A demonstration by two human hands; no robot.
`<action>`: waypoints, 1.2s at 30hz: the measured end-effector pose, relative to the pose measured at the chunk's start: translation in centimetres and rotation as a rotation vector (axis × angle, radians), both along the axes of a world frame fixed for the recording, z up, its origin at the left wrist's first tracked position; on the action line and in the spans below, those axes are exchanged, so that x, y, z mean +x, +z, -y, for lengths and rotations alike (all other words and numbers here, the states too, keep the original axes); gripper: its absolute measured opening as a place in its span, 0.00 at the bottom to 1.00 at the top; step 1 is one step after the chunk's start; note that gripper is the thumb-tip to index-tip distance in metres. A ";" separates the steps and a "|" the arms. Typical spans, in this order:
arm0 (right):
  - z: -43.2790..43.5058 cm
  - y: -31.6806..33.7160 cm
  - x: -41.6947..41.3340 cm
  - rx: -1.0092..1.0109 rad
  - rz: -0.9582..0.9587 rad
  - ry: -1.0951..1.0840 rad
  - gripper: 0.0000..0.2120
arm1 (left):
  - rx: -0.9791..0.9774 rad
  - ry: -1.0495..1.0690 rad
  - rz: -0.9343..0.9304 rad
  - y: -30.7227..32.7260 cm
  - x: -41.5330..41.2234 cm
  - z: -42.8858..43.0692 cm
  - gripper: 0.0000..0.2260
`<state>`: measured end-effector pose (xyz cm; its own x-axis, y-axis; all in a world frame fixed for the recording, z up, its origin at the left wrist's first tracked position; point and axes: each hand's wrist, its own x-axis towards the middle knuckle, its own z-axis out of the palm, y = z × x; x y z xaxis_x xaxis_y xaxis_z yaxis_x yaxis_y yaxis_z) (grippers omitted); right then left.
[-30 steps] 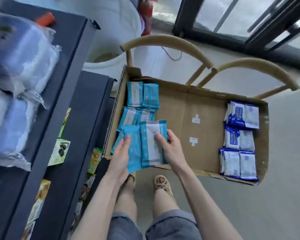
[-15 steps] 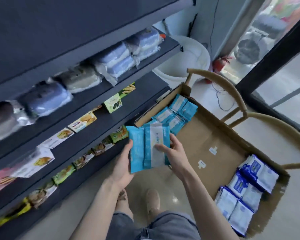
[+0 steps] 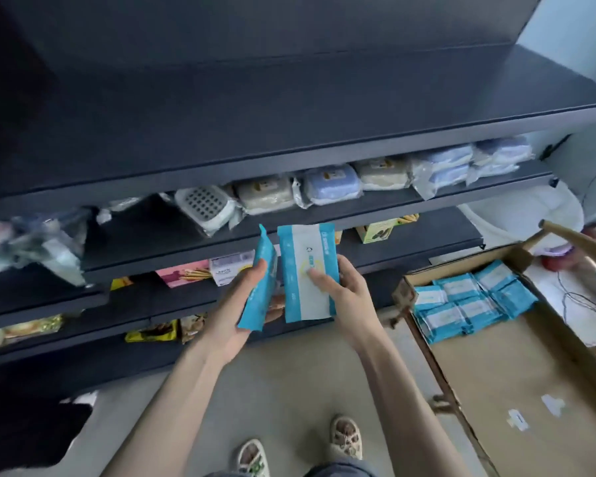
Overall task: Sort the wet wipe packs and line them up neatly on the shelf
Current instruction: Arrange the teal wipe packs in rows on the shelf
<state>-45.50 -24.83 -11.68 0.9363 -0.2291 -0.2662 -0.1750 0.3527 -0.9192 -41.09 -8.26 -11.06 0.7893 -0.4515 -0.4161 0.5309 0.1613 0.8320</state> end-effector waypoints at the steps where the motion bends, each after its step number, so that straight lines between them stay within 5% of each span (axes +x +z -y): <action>1: -1.9 0.5 0.8 0.008 0.016 0.014 0.09 | 0.002 0.041 0.018 0.6 0.7 -2.0 0.35; 3: -4.8 1.6 2.5 0.007 0.051 0.049 0.08 | -0.006 0.112 0.085 2.0 1.8 -5.2 0.36; 8: -8.6 5.7 8.4 -0.031 0.175 0.134 0.09 | 0.086 0.254 0.334 5.5 6.9 -9.4 0.16; 14: -10.0 9.4 17.7 -0.144 0.229 0.137 0.09 | 0.088 0.388 0.375 8.8 15.7 -12.3 0.10; 20: -9.6 11.5 27.4 -0.216 0.279 0.203 0.21 | 0.170 0.507 0.478 10.8 24.9 -13.5 0.13; 36: -10.0 12.9 44.1 -0.346 0.329 0.154 0.12 | 0.318 0.729 0.464 11.1 39.9 -14.3 0.10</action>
<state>-1.37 -14.78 1.23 0.9878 -0.1037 0.1163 0.1180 0.0106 -0.9930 -1.19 6.02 0.06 0.9523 0.3050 -0.0063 -0.0101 0.0522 0.9986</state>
